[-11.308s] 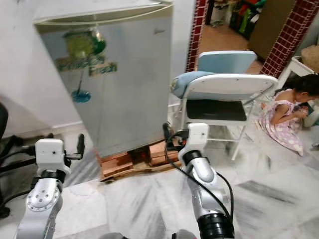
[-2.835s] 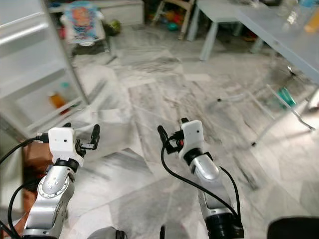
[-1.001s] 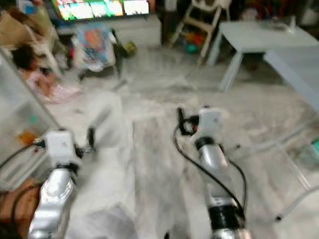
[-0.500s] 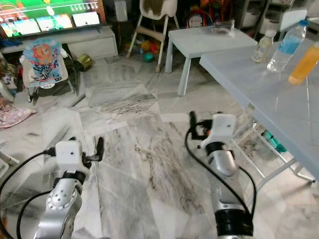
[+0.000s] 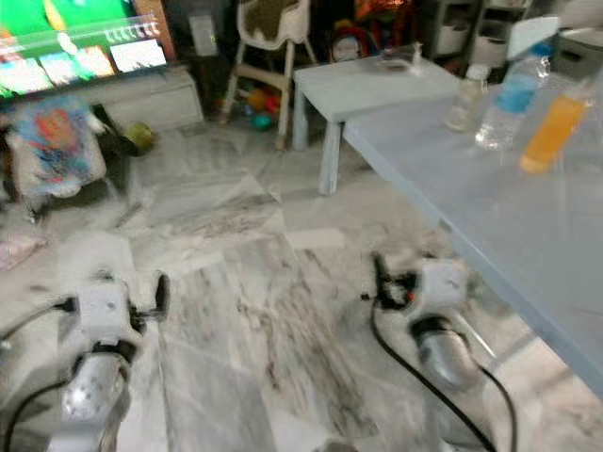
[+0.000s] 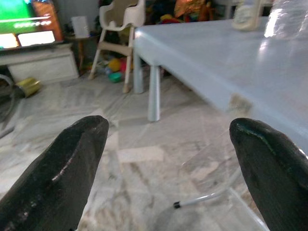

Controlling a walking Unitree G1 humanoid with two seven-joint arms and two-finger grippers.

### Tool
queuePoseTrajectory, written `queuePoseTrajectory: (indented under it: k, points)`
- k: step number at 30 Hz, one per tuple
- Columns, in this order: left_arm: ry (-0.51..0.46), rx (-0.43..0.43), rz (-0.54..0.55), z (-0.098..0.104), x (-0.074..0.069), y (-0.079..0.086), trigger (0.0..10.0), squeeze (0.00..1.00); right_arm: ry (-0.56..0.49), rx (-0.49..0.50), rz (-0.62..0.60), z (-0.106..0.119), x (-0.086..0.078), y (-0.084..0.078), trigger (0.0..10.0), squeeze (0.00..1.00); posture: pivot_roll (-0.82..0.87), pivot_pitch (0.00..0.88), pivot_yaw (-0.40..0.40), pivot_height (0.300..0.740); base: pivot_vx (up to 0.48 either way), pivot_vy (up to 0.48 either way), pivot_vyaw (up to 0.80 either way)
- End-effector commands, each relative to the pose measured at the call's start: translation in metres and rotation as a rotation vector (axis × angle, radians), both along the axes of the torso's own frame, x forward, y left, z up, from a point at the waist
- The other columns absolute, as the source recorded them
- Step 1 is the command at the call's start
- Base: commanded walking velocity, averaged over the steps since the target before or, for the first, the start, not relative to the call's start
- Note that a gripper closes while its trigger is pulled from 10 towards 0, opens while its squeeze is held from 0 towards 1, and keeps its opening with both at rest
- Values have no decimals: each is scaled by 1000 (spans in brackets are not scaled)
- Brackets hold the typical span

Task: Restocking fridge

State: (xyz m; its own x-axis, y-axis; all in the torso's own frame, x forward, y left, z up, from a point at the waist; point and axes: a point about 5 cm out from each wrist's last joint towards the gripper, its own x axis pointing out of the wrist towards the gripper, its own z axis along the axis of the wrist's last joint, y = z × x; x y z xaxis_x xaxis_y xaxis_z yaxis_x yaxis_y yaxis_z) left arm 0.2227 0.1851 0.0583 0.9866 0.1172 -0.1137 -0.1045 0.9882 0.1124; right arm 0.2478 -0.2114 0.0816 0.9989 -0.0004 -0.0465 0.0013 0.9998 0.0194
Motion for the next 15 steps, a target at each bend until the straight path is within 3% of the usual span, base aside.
queuePoseTrajectory:
  k: [1,7,15]
  points:
    - [-4,39,39,1,-9,18,10000,0,-33,4,33,7,0,8,10000,0,-73,40,31,740,0,0,0]
    - [-4,52,49,-3,-21,24,10000,0,-17,-32,35,4,-6,11,10000,0,-69,52,48,740,0,0,0]
    - [-25,74,11,4,-13,23,10000,0,-41,-21,36,10,5,22,10000,0,-110,49,60,740,0,0,0]
